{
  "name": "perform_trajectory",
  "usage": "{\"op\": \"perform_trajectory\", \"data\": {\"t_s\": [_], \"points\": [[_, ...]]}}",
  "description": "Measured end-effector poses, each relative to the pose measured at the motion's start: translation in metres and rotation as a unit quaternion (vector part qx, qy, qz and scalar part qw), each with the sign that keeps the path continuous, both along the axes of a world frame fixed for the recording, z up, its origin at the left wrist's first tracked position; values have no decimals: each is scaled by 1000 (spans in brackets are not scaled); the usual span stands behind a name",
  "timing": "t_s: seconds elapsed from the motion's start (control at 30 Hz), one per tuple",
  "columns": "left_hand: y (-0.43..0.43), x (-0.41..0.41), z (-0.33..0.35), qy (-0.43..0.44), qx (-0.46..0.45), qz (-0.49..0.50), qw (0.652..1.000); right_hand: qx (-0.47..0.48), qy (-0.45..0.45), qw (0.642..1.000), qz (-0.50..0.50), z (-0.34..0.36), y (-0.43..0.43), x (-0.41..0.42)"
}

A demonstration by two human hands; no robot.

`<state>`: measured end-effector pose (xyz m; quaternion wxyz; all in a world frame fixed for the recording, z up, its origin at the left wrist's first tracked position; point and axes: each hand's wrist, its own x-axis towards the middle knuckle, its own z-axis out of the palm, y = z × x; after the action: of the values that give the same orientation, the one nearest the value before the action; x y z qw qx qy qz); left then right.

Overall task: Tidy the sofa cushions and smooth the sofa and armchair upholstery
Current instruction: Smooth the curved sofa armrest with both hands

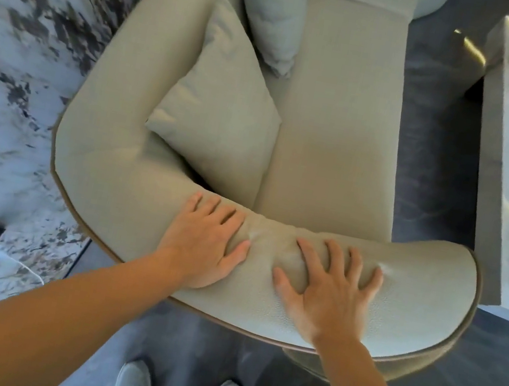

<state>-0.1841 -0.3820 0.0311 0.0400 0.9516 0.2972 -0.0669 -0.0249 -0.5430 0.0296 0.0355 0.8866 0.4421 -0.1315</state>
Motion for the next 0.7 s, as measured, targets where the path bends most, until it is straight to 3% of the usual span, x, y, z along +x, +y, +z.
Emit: {"op": "perform_trajectory", "data": {"t_s": [0.43, 0.7], "points": [[4, -12, -14, -108, 15, -6, 994, 0, -82, 994, -65, -11, 15, -5], [9, -63, -23, -149, -9, -37, 988, 36, -41, 988, -141, -10, 18, -64]]}}
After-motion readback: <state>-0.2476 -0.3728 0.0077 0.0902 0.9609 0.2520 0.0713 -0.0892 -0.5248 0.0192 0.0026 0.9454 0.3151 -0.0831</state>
